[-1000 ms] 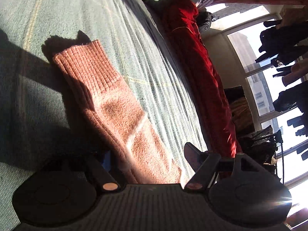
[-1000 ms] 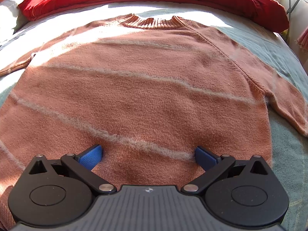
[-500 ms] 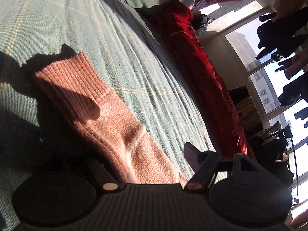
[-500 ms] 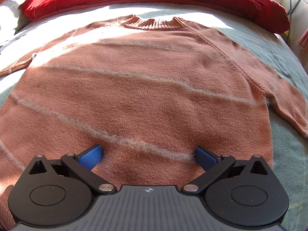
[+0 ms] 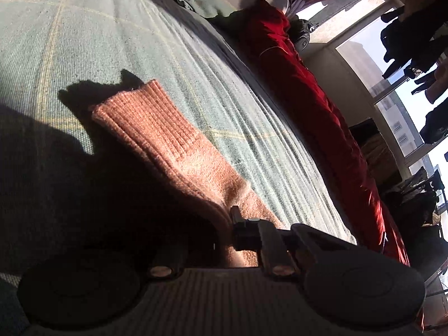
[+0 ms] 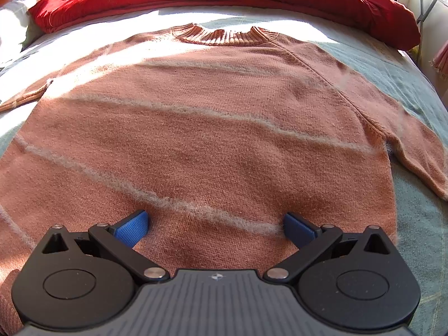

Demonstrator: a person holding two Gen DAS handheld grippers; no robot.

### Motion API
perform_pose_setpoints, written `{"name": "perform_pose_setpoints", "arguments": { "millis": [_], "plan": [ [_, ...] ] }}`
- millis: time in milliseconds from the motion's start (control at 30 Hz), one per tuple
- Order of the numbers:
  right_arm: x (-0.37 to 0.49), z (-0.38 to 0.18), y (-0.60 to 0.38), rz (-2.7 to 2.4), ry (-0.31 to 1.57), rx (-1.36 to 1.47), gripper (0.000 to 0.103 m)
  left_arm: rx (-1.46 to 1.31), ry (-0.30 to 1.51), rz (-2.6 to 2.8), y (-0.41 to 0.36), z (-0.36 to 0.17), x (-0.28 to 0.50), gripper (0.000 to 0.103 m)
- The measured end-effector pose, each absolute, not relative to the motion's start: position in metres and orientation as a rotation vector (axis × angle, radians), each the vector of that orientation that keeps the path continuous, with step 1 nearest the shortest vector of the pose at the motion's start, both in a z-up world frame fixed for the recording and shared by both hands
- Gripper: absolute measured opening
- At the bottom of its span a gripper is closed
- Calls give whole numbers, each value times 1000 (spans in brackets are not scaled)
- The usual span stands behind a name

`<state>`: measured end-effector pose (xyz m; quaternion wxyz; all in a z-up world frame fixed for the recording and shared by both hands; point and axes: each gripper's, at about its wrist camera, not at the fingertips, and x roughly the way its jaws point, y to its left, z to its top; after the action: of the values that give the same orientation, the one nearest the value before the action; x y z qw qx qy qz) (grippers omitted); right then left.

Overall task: Fold clothes
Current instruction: 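Close the left gripper on the ribbed sleeve cuff, then lift the held cuff with the left gripper above the bed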

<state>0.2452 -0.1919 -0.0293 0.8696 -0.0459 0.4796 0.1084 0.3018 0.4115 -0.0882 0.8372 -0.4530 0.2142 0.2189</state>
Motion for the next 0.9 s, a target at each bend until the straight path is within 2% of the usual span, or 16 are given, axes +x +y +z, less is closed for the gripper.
{"name": "perform_pose_setpoints", "arguments": {
  "millis": [633, 900],
  "plan": [
    [210, 8, -216, 166, 884, -14, 103, -746, 603, 504, 396, -50, 324, 7],
    [199, 8, -230, 185, 860, 11, 103, -686, 534, 428, 368, 1, 325, 6]
  ]
}}
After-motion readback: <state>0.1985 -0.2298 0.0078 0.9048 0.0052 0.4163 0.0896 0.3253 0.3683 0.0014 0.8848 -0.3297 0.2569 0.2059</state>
